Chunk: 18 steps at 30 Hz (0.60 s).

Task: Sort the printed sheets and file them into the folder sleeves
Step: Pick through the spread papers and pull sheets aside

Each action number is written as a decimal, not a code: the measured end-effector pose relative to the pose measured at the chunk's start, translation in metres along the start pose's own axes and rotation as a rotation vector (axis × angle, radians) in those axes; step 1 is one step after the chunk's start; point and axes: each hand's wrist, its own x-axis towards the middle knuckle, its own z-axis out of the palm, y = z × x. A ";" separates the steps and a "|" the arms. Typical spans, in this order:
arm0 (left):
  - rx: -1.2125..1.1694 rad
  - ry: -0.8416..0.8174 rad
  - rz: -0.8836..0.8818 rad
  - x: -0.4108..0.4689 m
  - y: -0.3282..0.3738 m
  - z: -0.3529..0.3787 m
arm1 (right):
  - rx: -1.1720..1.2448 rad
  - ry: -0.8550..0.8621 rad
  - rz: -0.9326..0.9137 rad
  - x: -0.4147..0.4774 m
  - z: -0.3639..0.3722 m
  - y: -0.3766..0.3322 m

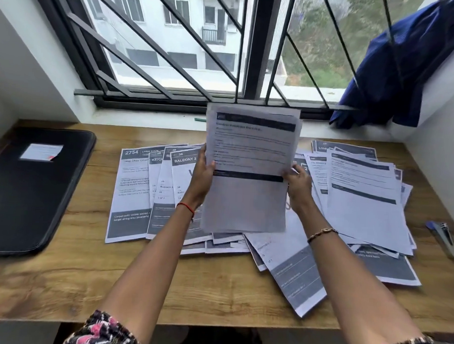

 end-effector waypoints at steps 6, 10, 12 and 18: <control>-0.110 -0.008 0.247 -0.010 0.033 0.011 | 0.347 -0.096 -0.034 -0.003 0.002 -0.025; -0.019 0.068 0.328 -0.022 0.035 0.018 | 0.346 -0.159 -0.067 -0.009 -0.001 -0.028; 0.060 0.111 0.331 -0.028 0.029 0.020 | 0.273 -0.175 -0.086 -0.015 -0.001 -0.026; 0.116 0.144 0.299 -0.042 0.010 0.026 | 0.100 -0.141 -0.151 -0.028 -0.001 -0.015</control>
